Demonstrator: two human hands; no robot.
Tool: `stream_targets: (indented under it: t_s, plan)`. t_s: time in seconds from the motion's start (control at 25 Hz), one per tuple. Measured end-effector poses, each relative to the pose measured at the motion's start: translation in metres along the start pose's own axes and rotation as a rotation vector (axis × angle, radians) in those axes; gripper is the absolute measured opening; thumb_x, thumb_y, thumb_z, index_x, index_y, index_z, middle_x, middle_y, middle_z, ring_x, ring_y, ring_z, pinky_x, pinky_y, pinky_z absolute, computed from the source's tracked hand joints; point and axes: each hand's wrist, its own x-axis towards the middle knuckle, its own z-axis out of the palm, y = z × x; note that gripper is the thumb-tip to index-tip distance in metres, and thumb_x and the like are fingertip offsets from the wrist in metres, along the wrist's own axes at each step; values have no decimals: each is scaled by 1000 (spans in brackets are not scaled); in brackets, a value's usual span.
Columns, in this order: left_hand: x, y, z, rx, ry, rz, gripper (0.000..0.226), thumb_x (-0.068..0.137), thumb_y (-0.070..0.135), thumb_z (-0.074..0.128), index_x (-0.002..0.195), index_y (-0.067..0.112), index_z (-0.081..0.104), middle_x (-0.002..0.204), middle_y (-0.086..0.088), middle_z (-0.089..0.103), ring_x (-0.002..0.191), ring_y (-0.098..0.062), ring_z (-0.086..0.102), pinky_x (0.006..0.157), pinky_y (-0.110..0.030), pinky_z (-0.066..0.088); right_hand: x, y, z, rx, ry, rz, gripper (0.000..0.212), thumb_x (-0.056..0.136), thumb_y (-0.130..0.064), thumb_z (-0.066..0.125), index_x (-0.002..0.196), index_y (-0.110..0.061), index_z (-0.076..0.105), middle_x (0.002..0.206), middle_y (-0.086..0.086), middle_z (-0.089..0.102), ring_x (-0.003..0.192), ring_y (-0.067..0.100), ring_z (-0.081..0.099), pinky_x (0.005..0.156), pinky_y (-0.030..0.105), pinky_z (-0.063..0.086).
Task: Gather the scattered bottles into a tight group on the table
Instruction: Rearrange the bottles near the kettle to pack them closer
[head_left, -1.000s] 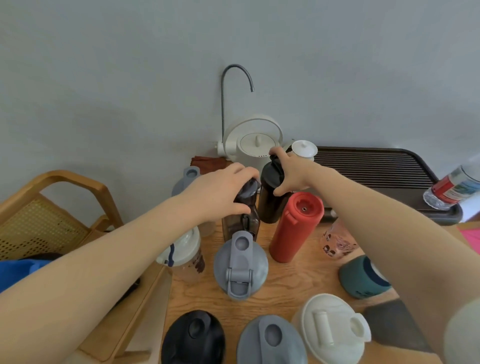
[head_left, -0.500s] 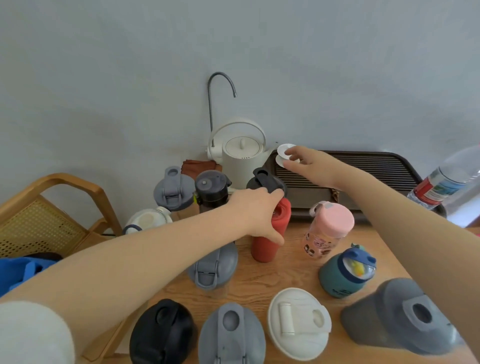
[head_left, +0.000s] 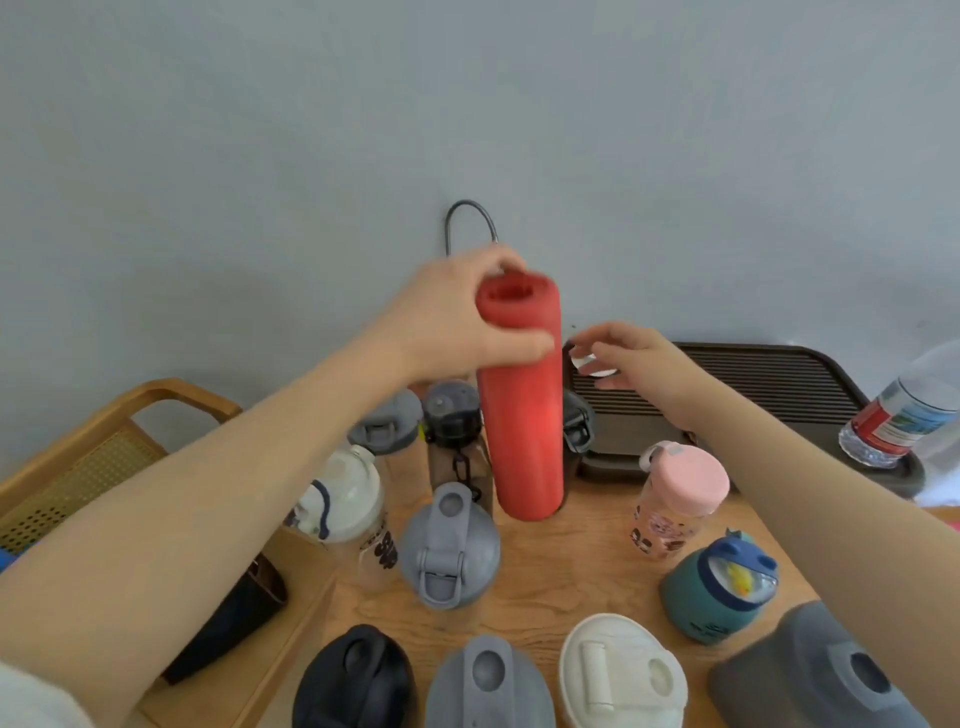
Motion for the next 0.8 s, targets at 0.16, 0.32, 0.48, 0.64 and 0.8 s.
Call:
stream_targets:
  t_s: [0.16, 0.32, 0.48, 0.64, 0.8]
  plan:
    - [23, -13, -58, -254, 366, 12, 51, 46, 55, 62, 92, 33, 54, 81, 21, 58, 71, 7, 55, 74, -11, 45, 10, -20, 43, -8, -214, -44, 26, 93, -11, 48, 119, -15, 54, 110, 1, 62, 99, 16, 61, 88, 27, 50]
    - [38, -38, -91, -235, 495, 13, 43, 52, 50, 64, 90, 32, 55, 79, 22, 59, 69, 8, 56, 70, -11, 45, 16, -32, 67, 44, -264, -55, 38, 89, -5, 53, 121, -26, 50, 122, -4, 58, 114, 14, 56, 98, 30, 45]
    - [52, -72, -110, -168, 626, 46, 53, 61, 43, 66, 108, 21, 58, 99, 11, 63, 86, -4, 60, 79, -13, 46, 12, -34, 99, -493, -439, -104, 66, 75, -27, 74, 131, -30, 38, 123, -18, 49, 117, 1, 46, 96, 17, 39]
    - [69, -120, -106, -97, 515, 61, 59, 59, 47, 64, 110, 20, 57, 110, -2, 65, 96, -15, 60, 84, -22, 45, 24, -34, 116, -819, -270, -167, 67, 70, -36, 75, 125, -23, 38, 119, 3, 58, 107, 20, 55, 89, 32, 46]
    - [76, -172, -84, -33, 325, 28, 57, 60, 44, 70, 109, 17, 56, 108, -9, 62, 98, -23, 57, 81, -22, 38, 35, -35, 118, -793, -82, -27, 68, 69, -35, 75, 124, -17, 41, 116, 8, 62, 102, 25, 59, 88, 41, 50]
